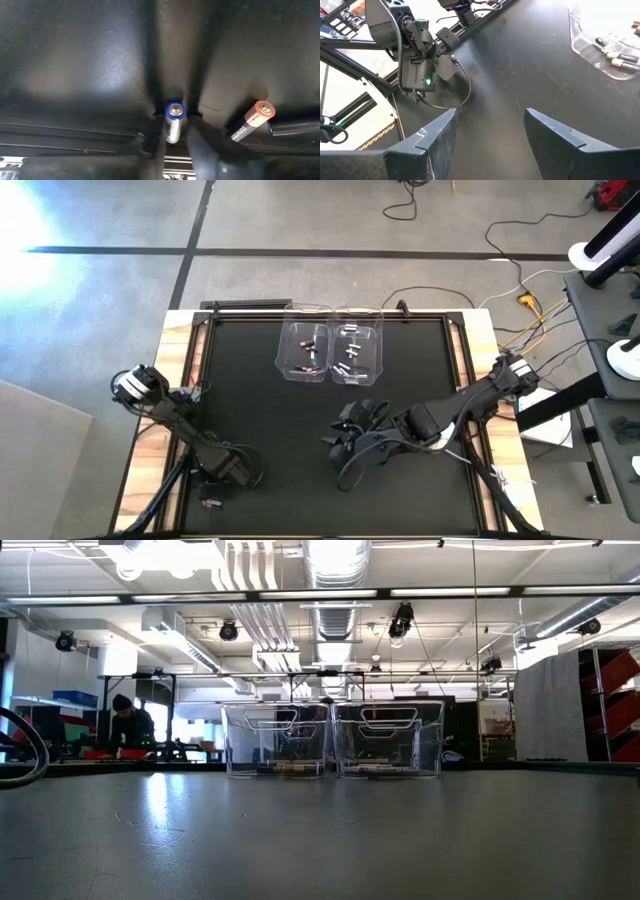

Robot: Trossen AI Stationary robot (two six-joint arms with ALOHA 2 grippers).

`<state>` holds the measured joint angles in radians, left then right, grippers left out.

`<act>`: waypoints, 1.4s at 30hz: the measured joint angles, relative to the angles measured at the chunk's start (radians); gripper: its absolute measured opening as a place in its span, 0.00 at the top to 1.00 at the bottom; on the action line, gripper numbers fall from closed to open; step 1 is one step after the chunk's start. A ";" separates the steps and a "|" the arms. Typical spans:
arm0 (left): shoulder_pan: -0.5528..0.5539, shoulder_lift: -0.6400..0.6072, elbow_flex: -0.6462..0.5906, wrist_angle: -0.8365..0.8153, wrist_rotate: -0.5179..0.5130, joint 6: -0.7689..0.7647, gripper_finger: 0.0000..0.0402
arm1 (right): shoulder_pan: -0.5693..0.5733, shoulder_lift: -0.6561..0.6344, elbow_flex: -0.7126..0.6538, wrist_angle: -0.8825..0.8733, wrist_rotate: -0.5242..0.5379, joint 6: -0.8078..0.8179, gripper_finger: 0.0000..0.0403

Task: Sort batteries
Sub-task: Put the white battery into the right transparent bin

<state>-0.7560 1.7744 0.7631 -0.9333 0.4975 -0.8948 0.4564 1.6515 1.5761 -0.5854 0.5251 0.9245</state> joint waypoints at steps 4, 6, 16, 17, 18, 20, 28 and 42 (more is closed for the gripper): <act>-0.001 0.000 0.000 -0.001 -0.009 -0.003 0.96 | 0.001 -0.013 0.000 -0.001 -0.001 -0.008 0.45; -0.002 -0.007 0.001 -0.002 -0.025 -0.009 0.98 | 0.001 -0.027 0.000 -0.009 -0.006 -0.026 0.45; -0.002 -0.198 0.129 -0.006 -0.496 -0.085 0.97 | 0.005 -0.143 0.002 -0.008 0.036 -0.160 0.45; -0.001 -0.228 0.138 0.012 -0.533 -0.106 0.97 | 0.006 -0.143 0.002 -0.009 0.050 -0.177 0.45; 0.002 -0.259 0.147 0.052 -0.572 -0.121 0.97 | 0.006 -0.136 0.001 -0.009 0.054 -0.186 0.45; 0.004 -0.320 0.158 0.163 -0.671 -0.136 0.98 | 0.007 -0.113 0.001 -0.006 0.053 -0.191 0.45; 0.014 -0.515 0.111 0.600 -1.022 0.027 0.98 | 0.008 0.055 -0.001 0.170 -0.021 -0.167 0.45; 0.047 -0.536 -0.083 1.312 -1.065 0.214 0.98 | -0.012 0.166 0.061 0.417 -0.050 -0.203 0.45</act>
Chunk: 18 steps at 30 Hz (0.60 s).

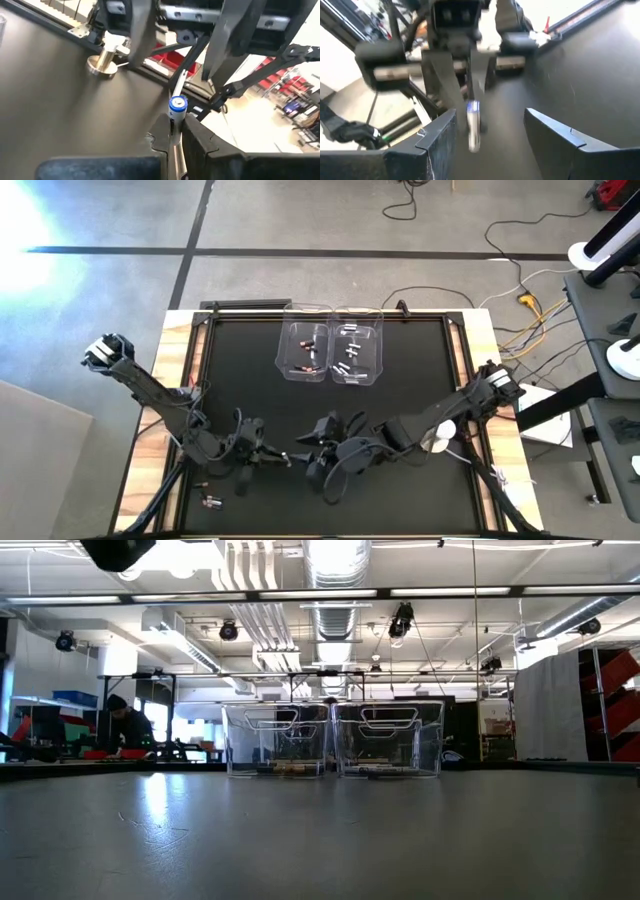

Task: Sort batteries
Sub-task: Put the white battery into the right transparent bin

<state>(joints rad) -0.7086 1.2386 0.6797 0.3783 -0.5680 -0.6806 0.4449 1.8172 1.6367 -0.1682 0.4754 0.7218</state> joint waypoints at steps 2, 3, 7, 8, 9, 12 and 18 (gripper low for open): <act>0.000 0.008 0.000 0.022 0.001 0.006 0.98 | -0.005 0.000 0.013 0.015 0.001 -0.033 0.45; 0.000 0.013 0.000 0.043 0.000 0.009 0.98 | -0.007 0.000 0.014 0.031 0.004 -0.038 0.45; 0.000 0.029 0.002 0.110 -0.038 0.026 0.98 | -0.011 0.000 0.013 0.039 0.049 -0.035 0.45; 0.000 0.032 0.004 0.115 -0.049 0.036 0.98 | -0.011 0.000 0.013 0.046 0.056 -0.036 0.45; 0.000 0.034 0.010 0.115 -0.061 0.048 0.98 | -0.011 0.000 0.013 0.059 0.061 -0.038 0.46; 0.003 0.036 0.030 0.119 -0.087 0.073 0.98 | -0.011 0.000 0.013 0.095 0.067 -0.043 0.48; 0.024 0.036 0.060 0.119 -0.102 0.100 0.98 | -0.011 0.000 0.013 0.099 0.066 -0.044 0.53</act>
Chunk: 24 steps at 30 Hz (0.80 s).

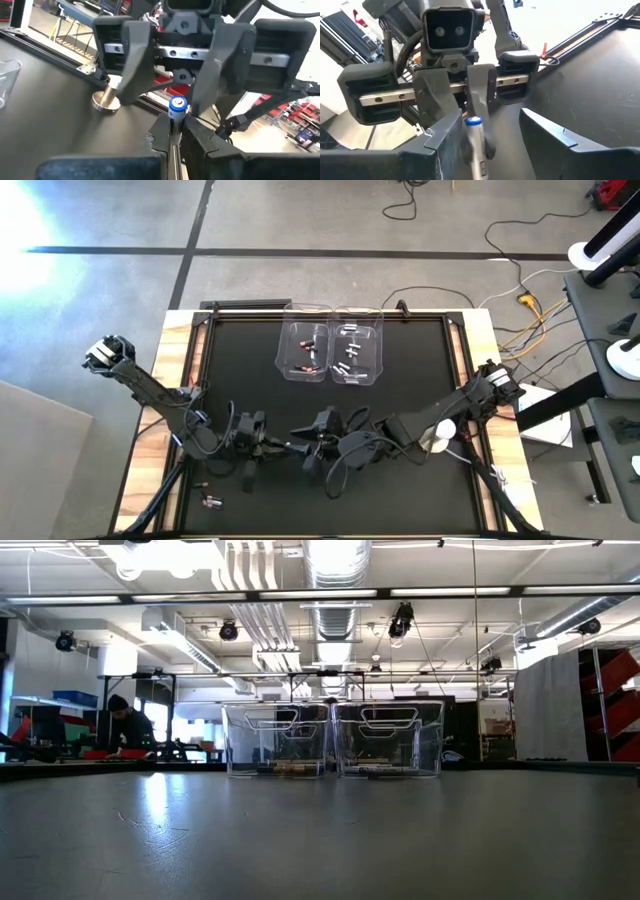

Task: Sort batteries
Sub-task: Put the white battery into the right transparent bin

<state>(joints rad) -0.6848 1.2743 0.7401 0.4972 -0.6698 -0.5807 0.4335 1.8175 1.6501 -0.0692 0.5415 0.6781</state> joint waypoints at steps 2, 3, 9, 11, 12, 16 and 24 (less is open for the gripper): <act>0.007 0.000 0.000 -0.001 0.000 -0.002 0.98 | 0.000 0.000 0.000 0.001 0.000 -0.001 0.55; 0.010 0.000 0.000 -0.002 0.000 -0.004 0.98 | 0.000 0.000 0.000 0.000 0.000 -0.002 0.55; 0.017 0.000 0.000 0.011 0.000 -0.006 0.98 | 0.000 0.000 0.000 -0.002 -0.001 -0.002 0.61; 0.017 0.000 0.000 0.024 0.000 -0.004 0.98 | 0.000 0.000 0.000 0.001 -0.001 -0.006 0.64; 0.017 0.000 0.000 0.026 0.000 -0.004 0.98 | 0.000 0.000 0.000 0.001 -0.001 -0.008 0.66; 0.017 0.000 -0.001 0.025 0.000 -0.004 0.98 | 0.000 0.000 0.000 0.000 -0.001 -0.010 0.72; 0.020 0.000 -0.001 0.026 0.004 -0.004 0.98 | 0.000 0.000 0.000 -0.006 -0.003 -0.039 0.88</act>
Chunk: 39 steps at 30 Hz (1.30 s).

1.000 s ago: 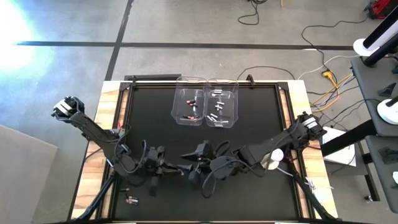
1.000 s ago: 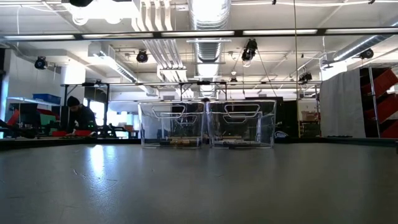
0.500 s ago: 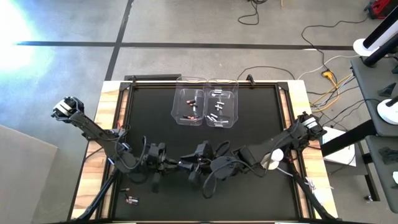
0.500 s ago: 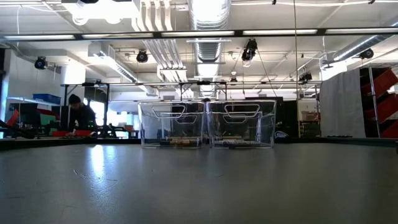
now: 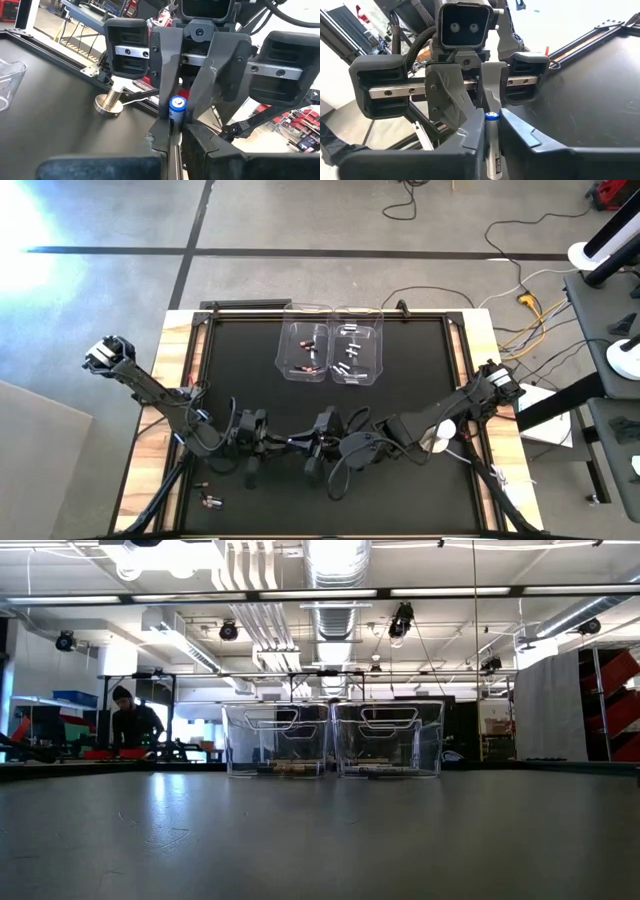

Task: Sort batteries
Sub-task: Put the white battery into the right transparent bin

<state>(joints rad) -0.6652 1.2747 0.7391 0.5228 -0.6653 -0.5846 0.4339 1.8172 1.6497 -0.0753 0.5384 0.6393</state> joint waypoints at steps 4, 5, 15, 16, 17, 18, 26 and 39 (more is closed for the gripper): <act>0.000 0.000 0.000 -0.001 0.002 0.000 0.96 | 0.000 -0.001 0.000 -0.001 -0.019 -0.016 0.95; -0.001 0.000 0.000 -0.001 0.002 0.000 0.95 | 0.000 -0.001 0.000 -0.001 -0.022 -0.018 0.95; -0.006 -0.051 0.091 -0.335 0.004 -0.002 0.70 | -0.023 -0.021 0.014 -0.081 -0.026 -0.030 0.95; -0.007 -0.063 0.107 -0.407 0.004 -0.017 0.68 | -0.030 -0.022 0.033 -0.116 -0.030 -0.030 0.95; -0.008 -0.078 0.124 -0.488 0.002 -0.036 0.66 | -0.038 -0.025 0.053 -0.162 -0.039 -0.030 0.95; -0.011 -0.092 0.136 -0.566 -0.002 -0.053 0.65 | -0.048 -0.027 0.080 -0.215 -0.049 -0.031 0.95; -0.017 -0.196 0.097 -1.018 -0.030 -0.267 0.57 | -0.172 -0.028 0.265 -0.675 -0.146 -0.101 0.95; -0.016 -0.151 0.020 -1.039 0.143 -0.316 0.57 | -0.524 -0.029 0.201 -0.935 -0.429 -0.438 0.95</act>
<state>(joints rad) -0.6815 1.1237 0.7589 -0.5159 -0.5220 -0.9009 -0.0899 1.7885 1.8511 -1.0101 0.1092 0.2012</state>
